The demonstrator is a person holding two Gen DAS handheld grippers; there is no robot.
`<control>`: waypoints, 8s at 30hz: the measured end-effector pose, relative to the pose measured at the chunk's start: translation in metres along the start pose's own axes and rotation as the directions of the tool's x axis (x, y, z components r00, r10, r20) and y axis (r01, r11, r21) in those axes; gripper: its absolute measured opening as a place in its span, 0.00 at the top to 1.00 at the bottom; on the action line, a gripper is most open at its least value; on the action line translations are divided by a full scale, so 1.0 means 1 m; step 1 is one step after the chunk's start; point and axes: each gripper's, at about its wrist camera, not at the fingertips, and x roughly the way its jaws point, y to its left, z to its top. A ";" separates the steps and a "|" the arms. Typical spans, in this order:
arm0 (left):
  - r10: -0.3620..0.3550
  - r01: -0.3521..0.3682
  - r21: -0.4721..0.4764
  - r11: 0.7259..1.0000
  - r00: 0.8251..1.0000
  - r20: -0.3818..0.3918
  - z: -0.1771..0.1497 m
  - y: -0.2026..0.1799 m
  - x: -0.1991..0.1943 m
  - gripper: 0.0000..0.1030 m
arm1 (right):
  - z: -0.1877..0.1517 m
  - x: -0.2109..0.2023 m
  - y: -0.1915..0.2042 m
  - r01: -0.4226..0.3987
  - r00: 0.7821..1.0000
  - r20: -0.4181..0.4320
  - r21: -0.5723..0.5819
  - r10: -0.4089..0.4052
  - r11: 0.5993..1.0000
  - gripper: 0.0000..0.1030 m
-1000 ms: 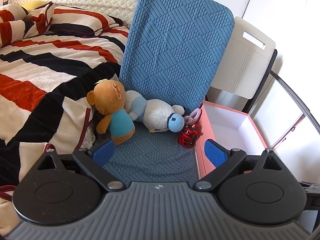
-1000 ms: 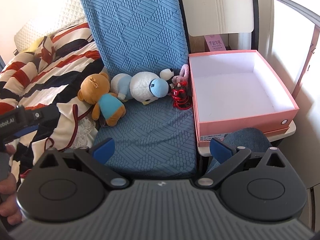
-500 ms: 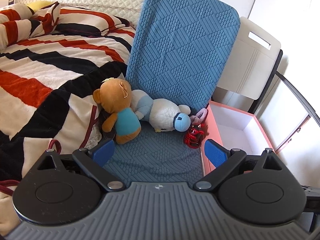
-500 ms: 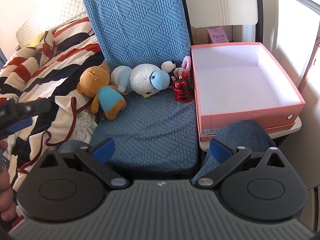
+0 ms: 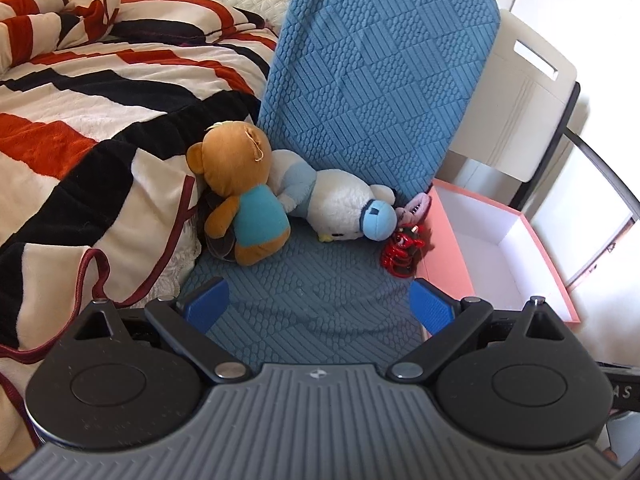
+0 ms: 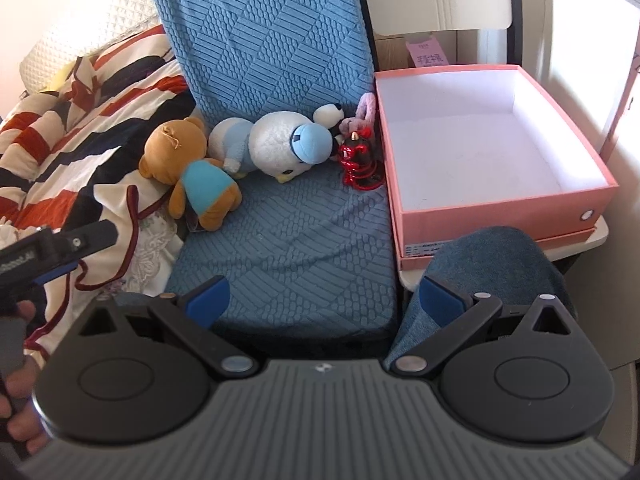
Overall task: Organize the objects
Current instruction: 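Move the left tool toward the teddy bear while the right tool approaches the red-black figurine, then close the left tool on the teddy bear while the right tool grips the red-black figurine, then lift the teddy bear with the left tool while the right tool lifts the figurine, then lower the teddy bear into the pink box with the left tool while the right tool releases the figurine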
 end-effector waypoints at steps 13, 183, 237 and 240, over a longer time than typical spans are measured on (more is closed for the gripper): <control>0.021 -0.021 -0.009 1.000 1.000 0.016 0.010 0.004 0.043 0.04 | 0.009 0.035 -0.003 0.068 0.998 0.021 -0.058 -0.066 0.996 0.00; -0.059 0.002 -0.283 0.959 0.980 -0.192 0.003 -0.020 0.143 0.34 | 0.052 0.125 -0.007 -0.147 0.989 -0.048 -0.115 0.142 0.983 0.41; -0.209 0.177 -0.178 0.968 0.961 -0.180 0.086 -0.223 0.207 0.33 | 0.155 0.106 -0.191 0.005 1.000 0.010 0.032 -0.005 0.999 0.41; -0.214 0.180 -0.175 0.968 0.957 -0.197 0.078 -0.231 0.220 0.33 | 0.150 0.115 -0.201 0.012 1.000 -0.010 0.031 -0.012 0.999 0.41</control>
